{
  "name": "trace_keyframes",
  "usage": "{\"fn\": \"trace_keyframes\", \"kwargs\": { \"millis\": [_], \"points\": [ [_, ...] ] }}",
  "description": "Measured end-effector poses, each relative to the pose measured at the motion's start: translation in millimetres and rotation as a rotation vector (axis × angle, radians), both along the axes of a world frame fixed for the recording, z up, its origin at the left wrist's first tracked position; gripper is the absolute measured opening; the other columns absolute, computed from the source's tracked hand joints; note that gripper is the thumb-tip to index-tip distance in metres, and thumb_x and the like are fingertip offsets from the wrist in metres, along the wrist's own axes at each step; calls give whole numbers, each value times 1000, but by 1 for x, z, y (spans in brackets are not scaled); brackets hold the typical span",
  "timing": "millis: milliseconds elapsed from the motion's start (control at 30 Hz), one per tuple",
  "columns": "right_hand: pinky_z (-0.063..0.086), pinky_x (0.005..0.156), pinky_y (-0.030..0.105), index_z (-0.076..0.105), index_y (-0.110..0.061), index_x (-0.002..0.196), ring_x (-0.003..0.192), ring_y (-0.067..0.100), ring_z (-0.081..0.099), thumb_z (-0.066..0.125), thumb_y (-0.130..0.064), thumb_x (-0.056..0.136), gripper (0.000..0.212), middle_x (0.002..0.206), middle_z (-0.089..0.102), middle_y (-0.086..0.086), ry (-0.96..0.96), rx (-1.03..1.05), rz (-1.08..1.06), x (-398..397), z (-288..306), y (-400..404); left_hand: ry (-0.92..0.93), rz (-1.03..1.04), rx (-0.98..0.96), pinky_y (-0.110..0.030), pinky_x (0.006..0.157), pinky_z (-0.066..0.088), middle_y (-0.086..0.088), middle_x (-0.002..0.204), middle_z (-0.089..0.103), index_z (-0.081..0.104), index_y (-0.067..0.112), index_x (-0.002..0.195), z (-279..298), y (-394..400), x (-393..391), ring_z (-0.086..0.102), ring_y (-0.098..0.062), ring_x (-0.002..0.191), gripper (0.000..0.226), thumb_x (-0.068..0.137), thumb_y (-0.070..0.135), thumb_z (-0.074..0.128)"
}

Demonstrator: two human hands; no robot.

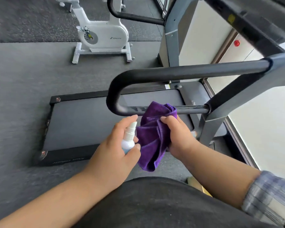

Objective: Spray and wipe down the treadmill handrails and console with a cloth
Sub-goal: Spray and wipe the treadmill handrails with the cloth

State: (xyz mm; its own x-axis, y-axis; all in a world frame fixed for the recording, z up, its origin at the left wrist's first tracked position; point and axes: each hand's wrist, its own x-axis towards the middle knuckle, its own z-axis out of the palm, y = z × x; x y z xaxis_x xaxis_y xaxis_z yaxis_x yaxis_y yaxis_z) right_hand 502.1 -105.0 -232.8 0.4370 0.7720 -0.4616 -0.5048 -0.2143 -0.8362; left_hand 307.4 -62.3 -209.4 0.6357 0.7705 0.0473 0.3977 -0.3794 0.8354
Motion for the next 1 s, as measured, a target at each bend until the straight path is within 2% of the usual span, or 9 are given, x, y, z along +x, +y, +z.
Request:
{"fn": "trace_keyframes", "kwargs": {
  "millis": [100,267,433,500,600,667,767,900,1000],
  "points": [
    [55,88,43,58,-11,102,77,22,66,55,-17,90,14,84,68,7,109,7,-74,22,-5,-14,21,-18,-6,-8,77,42,23,101,61,32,68,122,-1,2,21,58,-1,96,67,87,21,64],
    [53,96,49,64,-8,99,81,27,65,47,-17,96,20,89,68,12,208,0,-167,57,-7,-30,108,-68,-109,-31,79,53,15,117,60,34,64,125,-5,14,75,64,-15,91,63,89,21,63],
    [56,85,43,69,-8,92,77,27,71,46,-19,97,26,88,73,14,239,22,-196,91,-7,-34,180,-129,-223,-10,65,43,16,99,59,36,68,115,-8,8,137,60,-3,81,56,87,31,67],
    [58,77,41,66,-6,108,85,31,72,52,-24,94,27,100,73,18,241,-17,-220,105,-10,-34,196,-135,-247,-12,64,45,16,98,60,38,65,118,-9,2,159,61,-5,77,56,86,32,70],
    [59,72,42,54,-9,133,99,37,72,62,-35,83,56,124,66,23,282,-78,-288,122,-11,-31,186,-161,-282,-11,64,46,17,100,60,38,65,119,-8,-7,190,60,-6,76,59,86,29,71],
    [59,68,43,57,-10,130,95,37,73,60,-38,88,51,119,69,21,345,-107,-332,136,-10,-30,147,-161,-297,-7,65,44,18,101,60,39,65,118,-6,-12,211,59,-3,79,60,87,26,71],
    [59,64,37,69,-9,106,80,32,75,50,-46,98,43,98,76,17,451,-93,-296,158,-4,-34,107,-135,-278,-4,70,42,22,102,57,40,62,122,-4,-16,239,57,3,86,62,87,22,71],
    [56,79,42,77,-14,104,93,30,75,42,-62,98,59,108,75,15,536,-108,-128,172,-1,-50,140,-73,-241,-15,72,49,19,100,58,39,61,122,-5,-19,264,57,-3,85,62,87,18,68],
    [57,78,43,78,-16,106,92,31,74,45,-60,98,56,110,74,14,573,-156,-11,184,-1,-55,150,-44,-244,-19,78,49,23,106,58,39,61,125,-7,-27,274,56,0,93,64,86,20,69]
  ]
}}
